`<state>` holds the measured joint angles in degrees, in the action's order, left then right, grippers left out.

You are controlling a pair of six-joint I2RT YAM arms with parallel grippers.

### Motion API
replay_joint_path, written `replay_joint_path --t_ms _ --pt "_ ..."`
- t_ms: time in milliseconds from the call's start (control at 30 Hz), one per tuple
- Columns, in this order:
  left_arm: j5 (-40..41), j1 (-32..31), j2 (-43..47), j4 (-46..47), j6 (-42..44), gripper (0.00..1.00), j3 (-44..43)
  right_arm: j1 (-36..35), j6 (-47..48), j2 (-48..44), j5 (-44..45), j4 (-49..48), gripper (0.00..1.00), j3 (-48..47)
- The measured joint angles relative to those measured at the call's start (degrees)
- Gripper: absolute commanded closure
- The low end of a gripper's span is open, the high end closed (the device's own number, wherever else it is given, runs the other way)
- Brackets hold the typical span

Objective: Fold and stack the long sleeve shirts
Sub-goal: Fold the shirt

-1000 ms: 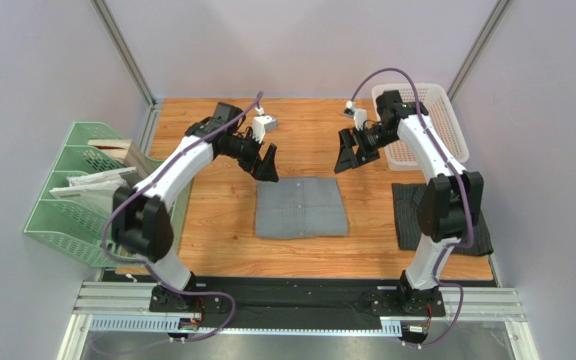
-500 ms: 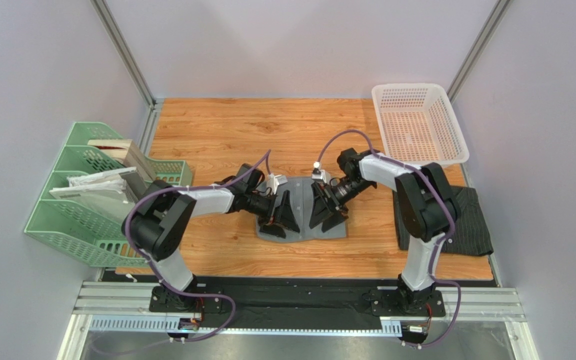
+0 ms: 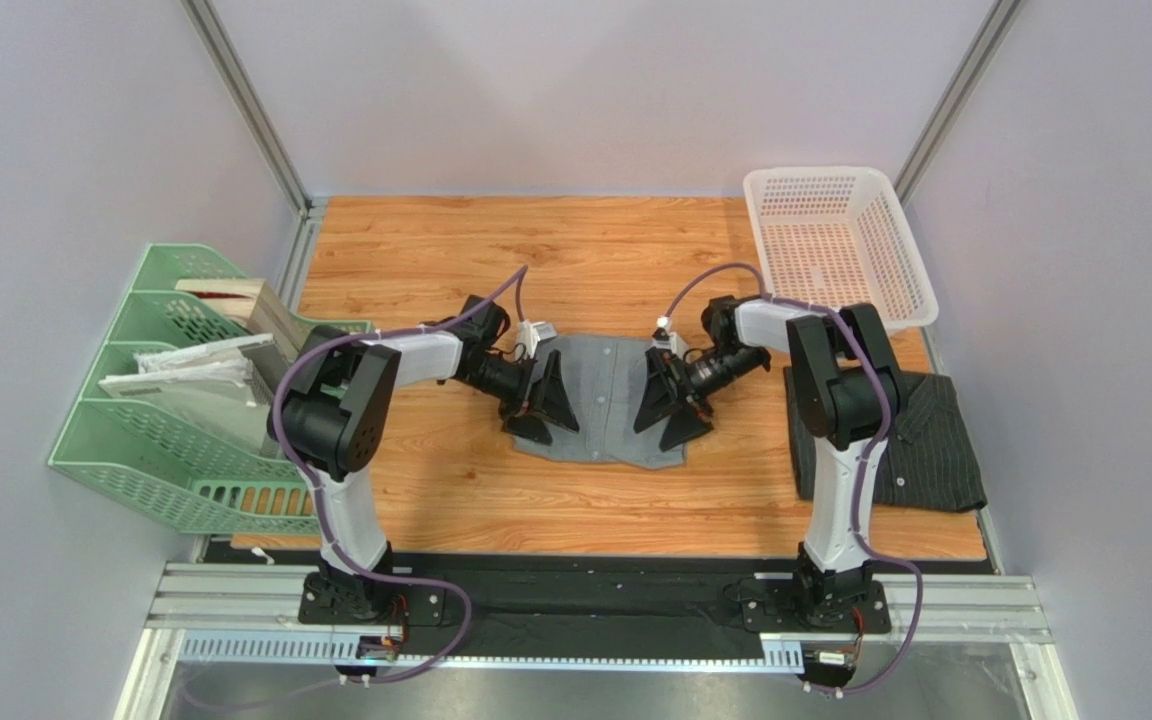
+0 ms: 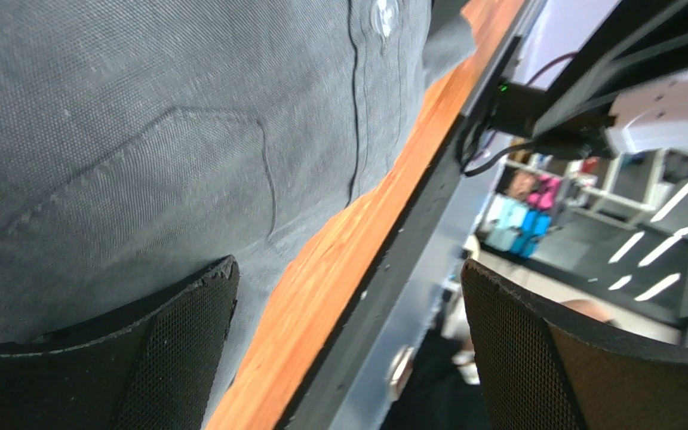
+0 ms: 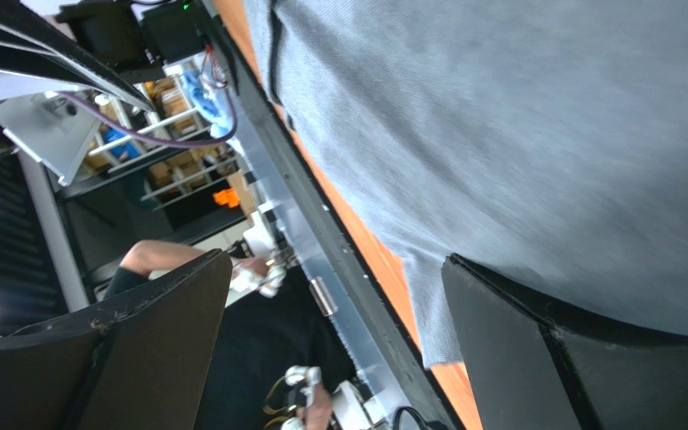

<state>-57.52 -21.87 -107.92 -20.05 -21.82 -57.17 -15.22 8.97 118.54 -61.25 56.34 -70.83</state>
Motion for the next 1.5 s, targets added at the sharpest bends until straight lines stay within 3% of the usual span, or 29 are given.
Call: replay_joint_path --t_ms 200,367,467,600,700,867,967,1100,1333,1500 --pt "2.43 -0.31 7.76 -8.31 10.23 0.01 -1.27 2.12 2.56 -3.76 2.67 3.67 0.0 -2.6" --pt "0.48 -3.17 16.28 -9.88 12.09 0.03 -1.27 -1.46 4.98 -12.52 2.32 6.36 0.0 -3.45" --pt "-0.57 -4.96 14.69 -9.38 11.91 0.04 -0.9 -6.03 6.08 -13.2 1.95 6.95 0.0 -3.56" --pt "0.09 -3.76 6.03 -8.92 11.69 0.04 -0.85 -9.18 7.13 -8.0 2.32 7.02 0.0 -3.56" --pt "0.33 -0.85 -0.33 -9.77 11.85 0.05 -0.94 -6.78 8.13 -1.79 4.61 6.84 0.0 -3.37" --pt "-0.52 0.96 -0.66 -12.57 14.01 0.01 -1.29 0.39 10.64 1.73 5.64 10.97 0.0 -3.06" --pt "0.26 1.01 1.2 -13.38 15.93 0.01 -0.76 2.67 12.79 1.2 6.78 13.55 0.0 -3.39" --pt "1.31 1.57 11.5 -13.86 16.92 0.01 0.85 2.64 13.35 -2.21 3.67 15.63 0.0 -4.87" --pt "1.46 2.69 23.89 -5.53 8.68 0.01 -3.28 -3.82 -8.98 -15.58 -0.63 -7.87 0.0 -5.27" --pt "3.34 6.8 23.63 -0.98 3.41 0.01 -4.2 -12.7 -19.34 -9.03 -2.05 -21.4 0.0 -7.85"
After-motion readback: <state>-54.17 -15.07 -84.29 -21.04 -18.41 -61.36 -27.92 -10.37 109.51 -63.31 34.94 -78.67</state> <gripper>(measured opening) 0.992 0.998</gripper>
